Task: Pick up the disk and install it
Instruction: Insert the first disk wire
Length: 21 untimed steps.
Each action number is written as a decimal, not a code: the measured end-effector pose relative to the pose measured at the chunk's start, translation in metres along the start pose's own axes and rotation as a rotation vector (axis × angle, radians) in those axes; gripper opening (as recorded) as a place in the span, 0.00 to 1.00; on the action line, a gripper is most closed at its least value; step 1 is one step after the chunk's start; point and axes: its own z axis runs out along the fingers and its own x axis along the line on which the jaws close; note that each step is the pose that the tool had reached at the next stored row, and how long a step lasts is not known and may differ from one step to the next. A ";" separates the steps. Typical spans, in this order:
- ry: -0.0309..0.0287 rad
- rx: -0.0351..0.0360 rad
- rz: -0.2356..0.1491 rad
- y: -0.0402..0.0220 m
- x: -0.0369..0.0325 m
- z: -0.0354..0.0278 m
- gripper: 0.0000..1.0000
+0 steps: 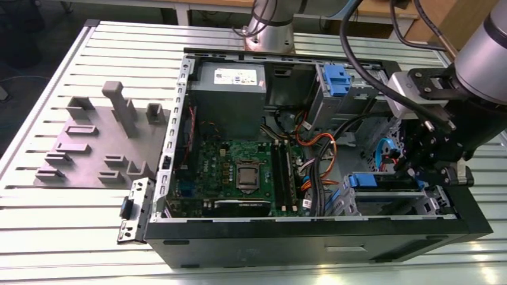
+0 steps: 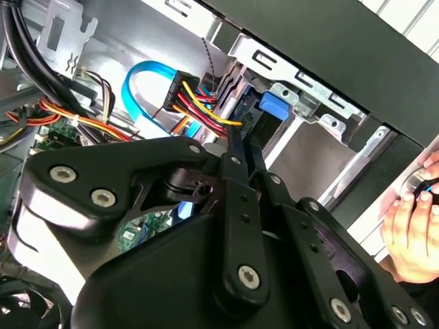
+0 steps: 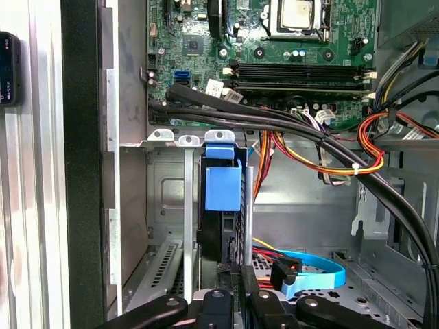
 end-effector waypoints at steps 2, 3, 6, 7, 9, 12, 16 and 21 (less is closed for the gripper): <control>0.0003 0.0005 0.000 0.0000 0.0000 0.0003 0.16; 0.0004 0.0007 0.000 0.0000 0.0000 0.0004 0.16; 0.0002 0.0011 0.000 0.0002 0.0000 0.0005 0.16; 0.0002 0.0014 0.000 0.0003 0.0001 0.0005 0.16; -0.0001 0.0027 0.000 0.0006 0.0001 0.0001 0.16; 0.0002 0.0048 0.000 0.0006 0.0000 -0.0012 0.16; 0.0000 0.0086 0.000 0.0010 0.0001 -0.0014 0.16; 0.0006 0.0124 0.000 0.0024 0.0001 -0.0003 0.16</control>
